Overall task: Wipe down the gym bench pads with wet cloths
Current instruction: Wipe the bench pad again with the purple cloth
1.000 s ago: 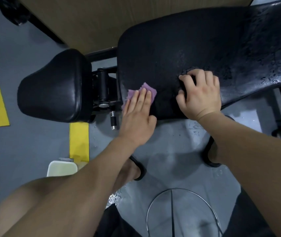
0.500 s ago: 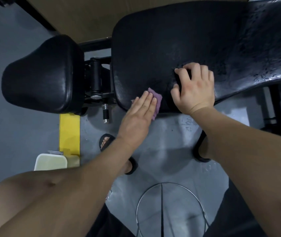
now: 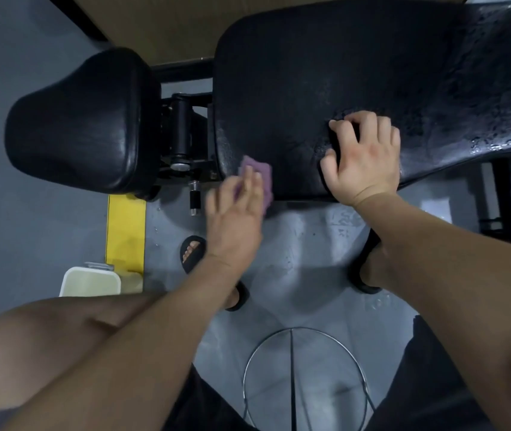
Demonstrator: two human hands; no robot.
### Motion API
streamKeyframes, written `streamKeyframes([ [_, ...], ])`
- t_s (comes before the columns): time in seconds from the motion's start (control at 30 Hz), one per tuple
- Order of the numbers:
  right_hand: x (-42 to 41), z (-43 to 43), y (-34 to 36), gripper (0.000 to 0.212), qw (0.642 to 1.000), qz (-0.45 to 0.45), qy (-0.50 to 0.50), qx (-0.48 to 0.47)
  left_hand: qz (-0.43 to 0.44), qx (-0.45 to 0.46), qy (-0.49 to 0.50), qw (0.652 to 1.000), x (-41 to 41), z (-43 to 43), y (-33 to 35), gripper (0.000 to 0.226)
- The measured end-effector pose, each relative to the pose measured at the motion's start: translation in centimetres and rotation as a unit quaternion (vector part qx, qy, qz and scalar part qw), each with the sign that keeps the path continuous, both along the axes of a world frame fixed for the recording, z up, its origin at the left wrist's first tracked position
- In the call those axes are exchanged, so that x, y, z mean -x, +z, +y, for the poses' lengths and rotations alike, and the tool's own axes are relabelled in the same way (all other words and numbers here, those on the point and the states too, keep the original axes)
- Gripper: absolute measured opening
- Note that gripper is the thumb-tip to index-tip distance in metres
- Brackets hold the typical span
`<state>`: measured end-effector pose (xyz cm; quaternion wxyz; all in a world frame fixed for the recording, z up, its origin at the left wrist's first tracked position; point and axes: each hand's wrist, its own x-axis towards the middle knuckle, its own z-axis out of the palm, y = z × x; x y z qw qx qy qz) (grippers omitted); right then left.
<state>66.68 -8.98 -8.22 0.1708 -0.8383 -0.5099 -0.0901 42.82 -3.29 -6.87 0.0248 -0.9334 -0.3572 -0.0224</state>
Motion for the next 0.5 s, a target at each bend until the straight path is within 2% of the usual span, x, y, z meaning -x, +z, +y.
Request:
streamKeyframes([
  [0.1,-0.1,-0.2,0.0,0.044,1.000,-0.001,0.002,-0.004,0.044,0.049,-0.007,0.998,-2.9,-2.4,0.5,0.066],
  [0.23,-0.1,-0.1,0.0,0.043,1.000,-0.001,0.006,-0.006,0.090,0.022,-0.007,0.996,-0.6,0.8,1.4,0.067],
  [0.37,-0.1,-0.2,0.0,0.044,1.000,0.005,0.004,-0.004,0.001,0.039,0.111,0.993,1.4,2.6,2.0,0.058],
  [0.43,-0.1,-0.2,0.0,0.044,1.000,0.004,0.004,-0.005,-0.078,0.100,0.197,0.972,0.4,2.3,2.1,0.057],
  [0.5,-0.1,-0.2,0.0,0.044,1.000,0.003,0.004,-0.007,-0.135,0.194,0.257,0.937,-1.3,1.2,2.5,0.060],
])
